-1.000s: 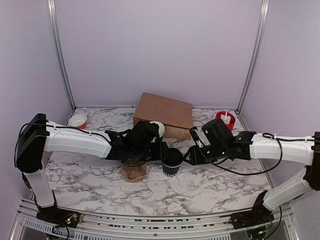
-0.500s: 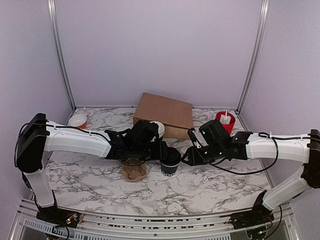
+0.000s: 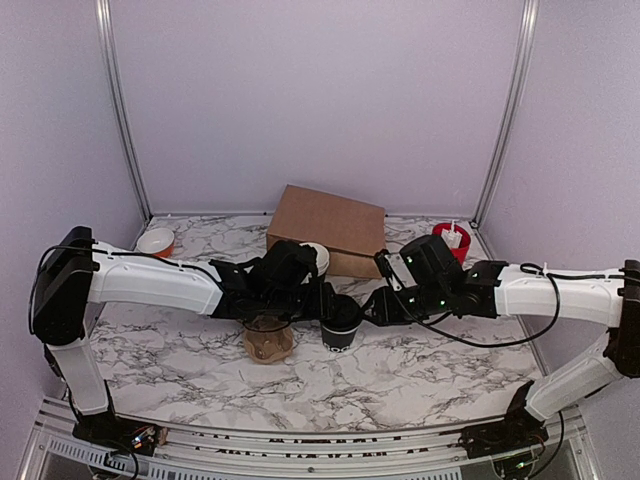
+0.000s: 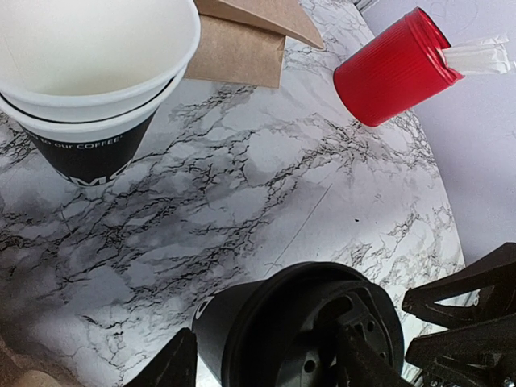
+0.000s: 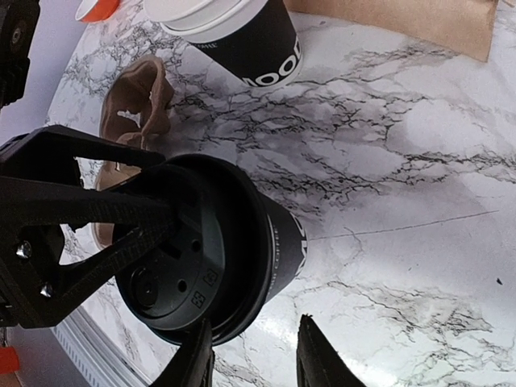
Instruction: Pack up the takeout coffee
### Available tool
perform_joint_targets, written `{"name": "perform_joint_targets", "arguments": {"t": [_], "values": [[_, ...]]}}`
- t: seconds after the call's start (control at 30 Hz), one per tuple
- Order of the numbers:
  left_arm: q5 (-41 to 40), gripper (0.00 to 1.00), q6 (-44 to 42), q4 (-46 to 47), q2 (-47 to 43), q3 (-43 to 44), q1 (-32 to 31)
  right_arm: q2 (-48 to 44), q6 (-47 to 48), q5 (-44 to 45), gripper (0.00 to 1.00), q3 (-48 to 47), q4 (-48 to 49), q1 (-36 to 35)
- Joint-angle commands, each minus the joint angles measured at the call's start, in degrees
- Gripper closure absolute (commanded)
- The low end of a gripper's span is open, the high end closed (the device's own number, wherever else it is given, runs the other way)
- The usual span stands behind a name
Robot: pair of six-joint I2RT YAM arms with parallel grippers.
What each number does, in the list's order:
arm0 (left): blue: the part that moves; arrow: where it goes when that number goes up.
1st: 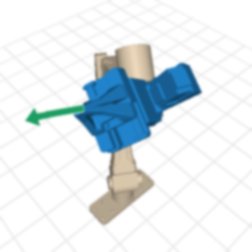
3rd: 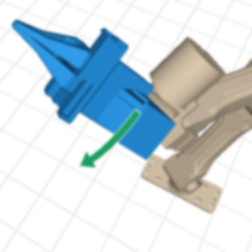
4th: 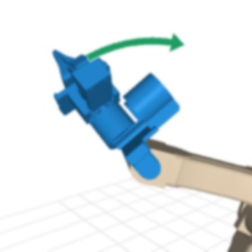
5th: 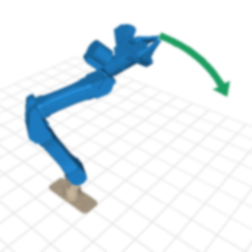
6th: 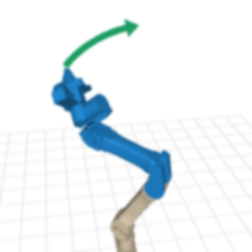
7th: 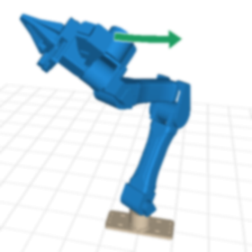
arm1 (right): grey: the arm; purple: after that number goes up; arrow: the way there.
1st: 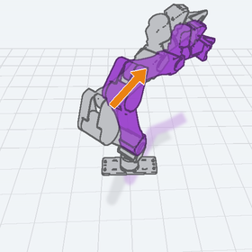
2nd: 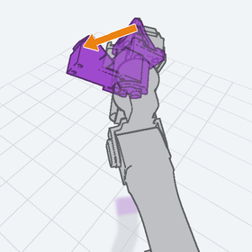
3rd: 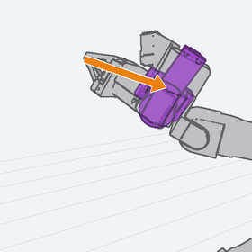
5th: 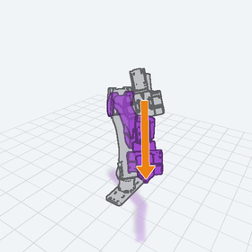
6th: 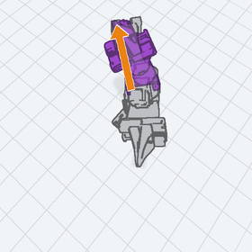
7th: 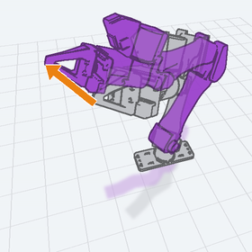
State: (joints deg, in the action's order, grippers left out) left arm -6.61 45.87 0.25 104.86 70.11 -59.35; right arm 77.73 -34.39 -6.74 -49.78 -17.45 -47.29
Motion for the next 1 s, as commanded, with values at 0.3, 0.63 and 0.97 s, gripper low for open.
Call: {"name": "perform_joint_targets", "arguments": {"t": [0.3,0.63,0.97], "values": [[-0.2,0.41,-0.6,-2.0,0.4,-0.9,0.1,1.7,-1.0,-0.6,0.66,1.4,3.5,-0.4],[-0.3,0.41,-0.5,-2.0,0.6,-1.3,0.1,2.0,-0.7,-0.3,0.66,2.9,1.6,-0.4],[-0.2,0.41,-0.5,-1.9,1.0,-1.1,0.2,3.3,0.7,-0.8,0.67,5.6,-1.2,-2.4]]}}
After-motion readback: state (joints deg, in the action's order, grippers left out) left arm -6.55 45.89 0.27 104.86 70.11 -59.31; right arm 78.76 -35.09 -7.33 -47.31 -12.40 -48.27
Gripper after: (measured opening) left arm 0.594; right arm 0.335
